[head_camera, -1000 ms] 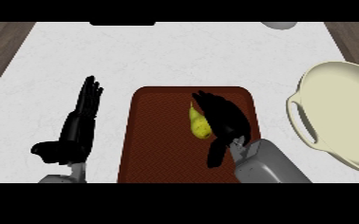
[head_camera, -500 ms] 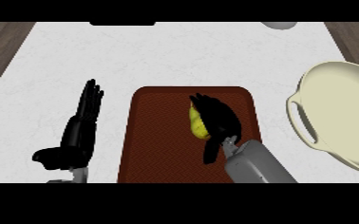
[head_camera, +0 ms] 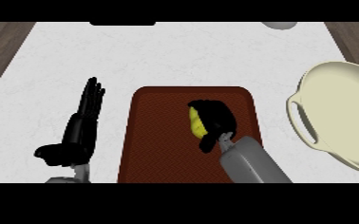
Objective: Pick the pear from the tray and place it in the pot
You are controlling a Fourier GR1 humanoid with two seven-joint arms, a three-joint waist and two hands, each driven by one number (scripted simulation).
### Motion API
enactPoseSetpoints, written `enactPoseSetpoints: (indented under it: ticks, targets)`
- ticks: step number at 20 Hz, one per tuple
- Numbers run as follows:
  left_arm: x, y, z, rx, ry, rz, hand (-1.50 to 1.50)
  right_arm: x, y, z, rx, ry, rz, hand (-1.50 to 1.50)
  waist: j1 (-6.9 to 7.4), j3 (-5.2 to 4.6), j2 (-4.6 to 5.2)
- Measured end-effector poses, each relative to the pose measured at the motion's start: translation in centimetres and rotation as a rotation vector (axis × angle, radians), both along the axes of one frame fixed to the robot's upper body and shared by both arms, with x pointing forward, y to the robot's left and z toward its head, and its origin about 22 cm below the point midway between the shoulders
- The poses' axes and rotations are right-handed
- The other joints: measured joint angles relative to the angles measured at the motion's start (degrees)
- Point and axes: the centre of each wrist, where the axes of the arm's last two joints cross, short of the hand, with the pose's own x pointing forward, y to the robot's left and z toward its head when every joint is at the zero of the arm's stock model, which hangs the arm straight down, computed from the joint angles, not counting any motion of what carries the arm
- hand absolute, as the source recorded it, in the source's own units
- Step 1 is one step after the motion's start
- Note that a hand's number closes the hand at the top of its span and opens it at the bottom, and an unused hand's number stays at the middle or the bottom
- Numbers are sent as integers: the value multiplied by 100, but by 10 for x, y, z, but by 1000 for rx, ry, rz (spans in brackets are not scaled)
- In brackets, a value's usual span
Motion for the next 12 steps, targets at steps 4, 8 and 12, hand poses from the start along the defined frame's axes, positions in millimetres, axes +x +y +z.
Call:
enactPoseSetpoints:
  ticks: [4, 8, 12]
  targets:
    - [5, 5, 3, 4, 3, 2, 0, 6, 3, -2, 8, -107, 27, 150, 0, -2, -3]
    - [-1, 5, -3, 8, 8, -1, 0, 8, -5, -5, 19, -164, 45, 150, -4, -1, -8]
    - [-1, 0, -5, 2, 9, -1, 0, 8, -2, -7, 18, -193, 51, 150, -6, -2, -11]
